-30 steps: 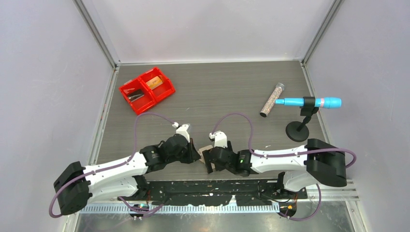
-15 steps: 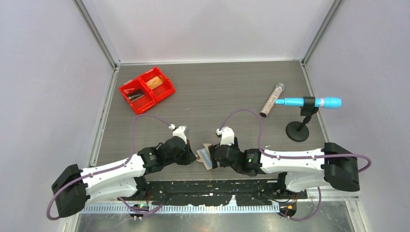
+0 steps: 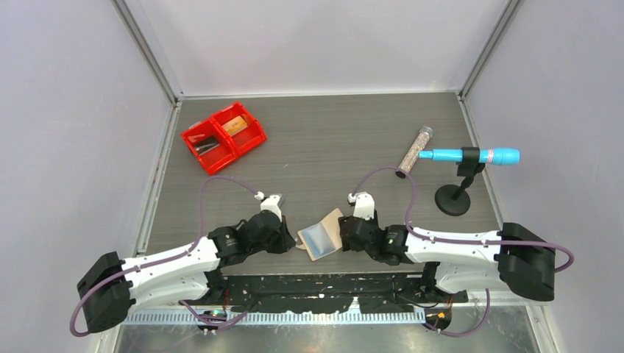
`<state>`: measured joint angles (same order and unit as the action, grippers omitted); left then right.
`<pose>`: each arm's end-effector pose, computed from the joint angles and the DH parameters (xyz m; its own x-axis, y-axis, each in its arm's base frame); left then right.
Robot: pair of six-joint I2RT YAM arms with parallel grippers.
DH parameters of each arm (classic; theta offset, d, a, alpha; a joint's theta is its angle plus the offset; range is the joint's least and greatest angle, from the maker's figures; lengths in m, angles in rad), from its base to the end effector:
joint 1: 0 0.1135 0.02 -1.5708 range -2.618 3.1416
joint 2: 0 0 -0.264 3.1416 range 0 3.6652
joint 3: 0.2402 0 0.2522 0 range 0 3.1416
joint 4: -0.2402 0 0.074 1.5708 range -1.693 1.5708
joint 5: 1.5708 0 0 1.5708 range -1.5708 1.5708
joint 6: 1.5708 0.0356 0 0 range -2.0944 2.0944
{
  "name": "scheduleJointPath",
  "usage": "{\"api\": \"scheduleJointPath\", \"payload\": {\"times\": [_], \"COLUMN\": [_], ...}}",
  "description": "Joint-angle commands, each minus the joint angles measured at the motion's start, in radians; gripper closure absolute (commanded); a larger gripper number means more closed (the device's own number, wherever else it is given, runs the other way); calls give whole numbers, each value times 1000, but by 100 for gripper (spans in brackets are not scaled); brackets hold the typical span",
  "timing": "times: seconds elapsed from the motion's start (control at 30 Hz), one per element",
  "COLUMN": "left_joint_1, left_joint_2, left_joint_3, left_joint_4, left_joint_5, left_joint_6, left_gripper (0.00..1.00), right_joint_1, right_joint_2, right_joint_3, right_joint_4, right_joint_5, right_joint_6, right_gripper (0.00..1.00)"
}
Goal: Take the credit cards out of the card holder
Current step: Open the card holder at the center of the board.
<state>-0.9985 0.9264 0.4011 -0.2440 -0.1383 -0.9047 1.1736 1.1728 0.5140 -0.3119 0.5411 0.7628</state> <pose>0.1026 -0.1503 0.1776 -0.8453 -0.1258 -0.5193 0.1852 0.8427 -0.5056 0.0970 0.1839 0.1681 -0.6992 -0.1357 -0.7020 -0.2695 0.9594 0.0829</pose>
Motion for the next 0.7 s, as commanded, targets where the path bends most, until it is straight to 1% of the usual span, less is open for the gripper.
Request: {"api": "scheduleJointPath", "payload": {"times": [0.0, 0.2, 0.4, 0.47, 0.53, 0.67], "left_joint_1": [4, 4, 4, 4, 4, 4], "left_joint_2": [-34, -57, -67, -65, -65, -67], "left_joint_3": [-8, -19, -20, -19, -17, -15], "left_joint_4": [43, 58, 72, 74, 75, 75], "left_joint_5": [-8, -4, 1, 4, 5, 6], "left_joint_6": [11, 10, 10, 10, 10, 10], "left_gripper": [100, 100, 100, 100, 100, 100], "right_joint_1": [-20, -22, -10, 6, 30, 76], "right_joint_2": [-36, -114, -216, -237, -240, -182], "right_joint_3": [28, 122, 186, 203, 211, 214], "right_joint_4": [-30, -147, -184, -155, -91, 56], "right_joint_5": [-5, -75, -109, -121, -148, -243], "right_joint_6": [14, 10, 7, -7, -28, -50], "right_gripper": [34, 36, 41, 43, 46, 52]}}
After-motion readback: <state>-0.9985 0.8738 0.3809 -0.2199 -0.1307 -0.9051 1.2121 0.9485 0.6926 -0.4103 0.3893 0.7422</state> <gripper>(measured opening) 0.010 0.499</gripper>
